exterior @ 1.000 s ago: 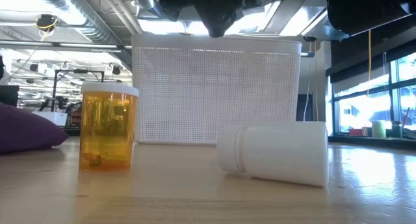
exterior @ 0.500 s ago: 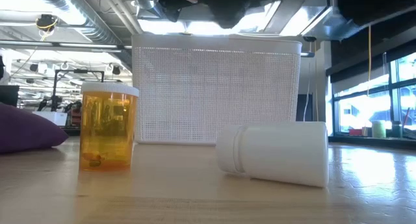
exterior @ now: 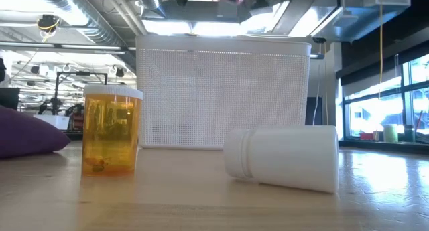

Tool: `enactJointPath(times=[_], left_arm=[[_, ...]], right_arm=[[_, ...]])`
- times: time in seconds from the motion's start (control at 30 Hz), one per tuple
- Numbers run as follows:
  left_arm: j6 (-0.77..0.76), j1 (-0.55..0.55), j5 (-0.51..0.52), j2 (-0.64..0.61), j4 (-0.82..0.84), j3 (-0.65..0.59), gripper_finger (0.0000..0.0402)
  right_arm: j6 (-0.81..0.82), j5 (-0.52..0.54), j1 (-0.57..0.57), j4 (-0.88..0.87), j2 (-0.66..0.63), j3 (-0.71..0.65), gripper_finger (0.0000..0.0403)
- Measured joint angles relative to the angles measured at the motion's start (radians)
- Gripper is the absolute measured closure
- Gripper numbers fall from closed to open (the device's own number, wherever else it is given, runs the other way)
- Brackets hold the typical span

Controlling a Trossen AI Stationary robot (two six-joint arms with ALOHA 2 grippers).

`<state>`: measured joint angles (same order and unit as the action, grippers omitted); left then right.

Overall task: Pick & place medical supplies in basket/bin
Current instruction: Put the pink pill bottle into the white bin

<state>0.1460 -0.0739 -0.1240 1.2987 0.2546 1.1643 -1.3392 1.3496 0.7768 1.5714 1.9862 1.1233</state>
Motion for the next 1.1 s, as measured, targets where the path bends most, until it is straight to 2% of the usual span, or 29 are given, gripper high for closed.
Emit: enactJointPath(times=[0.13,0.27,0.37,0.47,0.63,0.9,1.1], left_arm=[[0.061,-0.082,0.045,0.008,0.093,0.119,0.0226],[0.091,-0.168,0.047,0.064,0.185,0.248,0.0226],[0.129,-0.223,0.049,0.151,0.289,0.352,0.0226],[0.162,-0.276,0.054,0.263,0.419,0.475,0.0226],[0.211,-0.344,0.055,0.448,0.602,0.678,0.0226],[0.287,-0.392,0.054,0.683,0.668,0.924,0.0226],[0.328,-0.401,0.066,0.816,0.694,1.027,0.0226]], right_arm=[[0.051,0.028,0.025,0.001,-0.008,0.0,0.0121],[0.141,0.081,0.027,-0.026,-0.008,-0.015,0.0121],[0.221,0.103,0.027,-0.029,-0.008,-0.049,0.0121],[0.254,0.169,0.034,-0.03,-0.008,-0.077,0.0121],[0.322,0.221,0.102,-0.018,-0.023,-0.104,0.0121],[0.407,0.221,0.237,-0.001,-0.04,-0.118,0.0121],[0.388,0.221,0.302,-0.001,-0.04,-0.118,0.0121]])
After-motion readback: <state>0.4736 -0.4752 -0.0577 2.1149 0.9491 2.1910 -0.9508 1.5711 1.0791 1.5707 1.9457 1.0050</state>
